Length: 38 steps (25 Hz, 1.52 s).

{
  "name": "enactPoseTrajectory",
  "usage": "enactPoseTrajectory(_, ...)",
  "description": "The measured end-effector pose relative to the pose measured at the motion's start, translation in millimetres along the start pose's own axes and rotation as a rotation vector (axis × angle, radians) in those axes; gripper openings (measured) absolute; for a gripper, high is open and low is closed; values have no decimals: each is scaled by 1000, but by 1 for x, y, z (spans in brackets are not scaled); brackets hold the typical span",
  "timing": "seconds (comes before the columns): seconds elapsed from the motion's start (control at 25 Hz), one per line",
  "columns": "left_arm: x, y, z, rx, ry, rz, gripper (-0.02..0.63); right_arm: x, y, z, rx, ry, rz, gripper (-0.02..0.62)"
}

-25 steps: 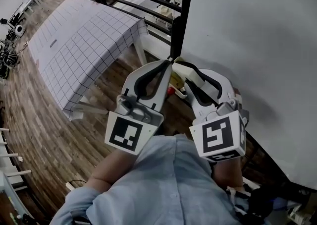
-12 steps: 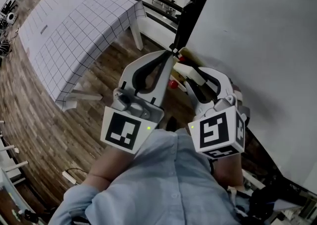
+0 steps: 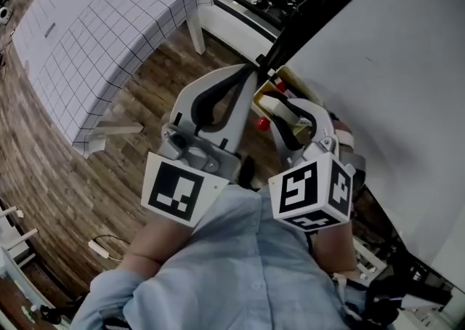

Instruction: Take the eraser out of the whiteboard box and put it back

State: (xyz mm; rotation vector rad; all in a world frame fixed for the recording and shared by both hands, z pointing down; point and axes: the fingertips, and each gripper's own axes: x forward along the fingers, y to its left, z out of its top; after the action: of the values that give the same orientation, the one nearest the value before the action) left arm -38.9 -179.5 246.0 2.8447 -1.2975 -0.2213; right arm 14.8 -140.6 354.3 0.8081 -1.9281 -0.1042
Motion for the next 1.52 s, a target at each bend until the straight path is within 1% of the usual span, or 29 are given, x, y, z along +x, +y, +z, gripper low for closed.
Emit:
enactPoseTrajectory(0.24,4,13,-9,-32,2,-19,-2,26,12,-8,-11,92,57,137)
enactPoseTrajectory(0.48,9,22,-17,-55,18,-28,-2,41,15,-12,-25,148,76,141)
enactPoseTrajectory(0.64,8,21,-17,-52,23,-32,-2,41,17,-11,-25,147,95,147)
enactPoseTrajectory(0.8,7,16,-11,-37,19,-32,-2,35,17,-10,-7,113,105,155)
enactPoseTrajectory(1.04,6,2,4,4,4,-26,-2,8,10,5,28,-14,95,155)
enactPoseTrajectory(1.12,5,-4,10,22,-4,-26,-2,-5,3,9,62,-80,78,155)
enactPoseTrajectory(1.2,4,-10,17,37,-10,-26,-2,-19,-10,15,117,-172,33,150)
enactPoseTrajectory(1.28,2,-18,23,50,-17,-26,-2,-36,-26,22,195,-290,-27,109)
enactPoseTrajectory(1.4,2,-32,34,81,-31,-32,-2,-61,-48,28,290,-468,-105,22)
enactPoseTrajectory(1.44,3,-36,38,96,-36,-35,-2,-69,-53,30,307,-519,-129,8)
enactPoseTrajectory(1.52,4,-44,44,126,-45,-44,-2,-85,-62,32,342,-609,-174,2)
